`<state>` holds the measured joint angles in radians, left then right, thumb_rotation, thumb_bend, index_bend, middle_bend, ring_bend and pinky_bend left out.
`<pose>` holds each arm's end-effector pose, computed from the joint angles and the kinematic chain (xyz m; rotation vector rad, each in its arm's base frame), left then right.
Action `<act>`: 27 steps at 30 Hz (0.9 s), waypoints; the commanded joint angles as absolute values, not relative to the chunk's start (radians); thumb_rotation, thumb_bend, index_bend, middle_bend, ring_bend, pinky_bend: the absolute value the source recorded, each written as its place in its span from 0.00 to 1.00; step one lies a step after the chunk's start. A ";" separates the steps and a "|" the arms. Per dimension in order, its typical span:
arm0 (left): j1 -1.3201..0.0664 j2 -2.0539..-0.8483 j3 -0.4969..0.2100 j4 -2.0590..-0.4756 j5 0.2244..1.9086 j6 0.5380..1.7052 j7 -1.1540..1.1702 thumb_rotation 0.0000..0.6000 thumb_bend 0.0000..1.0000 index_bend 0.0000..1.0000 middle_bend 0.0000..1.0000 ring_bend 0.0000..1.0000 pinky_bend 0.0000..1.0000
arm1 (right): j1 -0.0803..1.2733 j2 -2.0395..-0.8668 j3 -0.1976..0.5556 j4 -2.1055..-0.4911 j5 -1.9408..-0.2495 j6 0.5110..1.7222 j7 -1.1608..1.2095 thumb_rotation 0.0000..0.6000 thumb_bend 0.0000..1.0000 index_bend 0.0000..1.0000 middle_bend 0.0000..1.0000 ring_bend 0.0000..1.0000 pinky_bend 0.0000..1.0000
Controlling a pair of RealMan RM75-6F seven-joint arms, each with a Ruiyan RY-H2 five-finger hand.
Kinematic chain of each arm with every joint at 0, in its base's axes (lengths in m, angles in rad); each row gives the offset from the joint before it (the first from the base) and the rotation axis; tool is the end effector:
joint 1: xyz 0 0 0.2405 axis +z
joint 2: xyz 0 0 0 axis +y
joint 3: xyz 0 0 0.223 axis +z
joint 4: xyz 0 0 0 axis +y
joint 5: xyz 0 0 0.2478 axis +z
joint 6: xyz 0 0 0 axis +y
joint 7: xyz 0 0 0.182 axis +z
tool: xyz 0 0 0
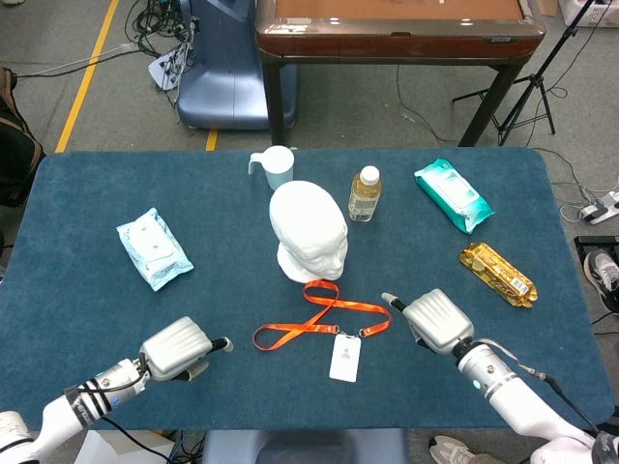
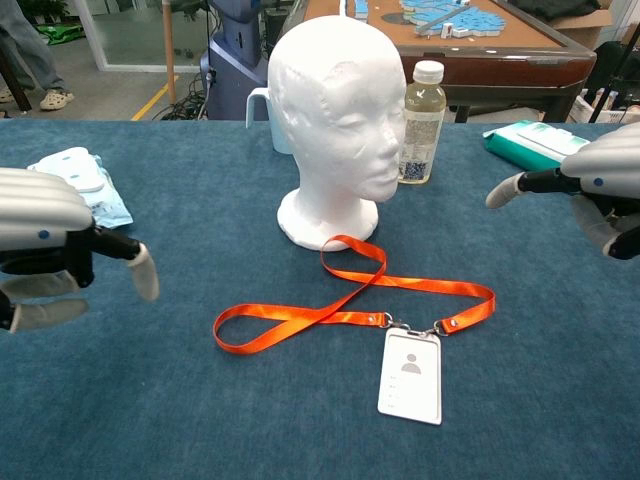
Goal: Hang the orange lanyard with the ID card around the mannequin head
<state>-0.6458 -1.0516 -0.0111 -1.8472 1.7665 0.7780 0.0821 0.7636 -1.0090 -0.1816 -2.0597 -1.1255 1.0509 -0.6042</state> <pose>-0.1295 0.2594 -0.0200 -2.4391 -0.6814 -0.7836 -0.1553 -0.2601 0.0097 2.1167 -0.7270 0.5192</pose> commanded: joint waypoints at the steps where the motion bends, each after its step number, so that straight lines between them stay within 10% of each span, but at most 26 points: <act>1: -0.682 -1.100 -0.027 -1.850 1.716 0.732 0.127 1.00 0.47 0.28 0.91 0.84 0.78 | 0.755 -1.008 -0.176 -2.052 -1.129 1.043 -0.596 1.00 1.00 0.12 1.00 1.00 1.00; 27: -0.854 -1.371 -0.061 -1.757 1.346 0.591 0.475 1.00 0.49 0.22 0.99 0.93 0.83 | 0.660 -0.975 -0.130 -2.030 -1.204 1.016 -0.538 1.00 1.00 0.12 1.00 1.00 1.00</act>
<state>-0.8366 -1.3478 -0.0643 -1.7711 1.3832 0.5991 0.4383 0.6610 -0.9756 -0.1313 -2.0316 -1.2025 1.0172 -0.5396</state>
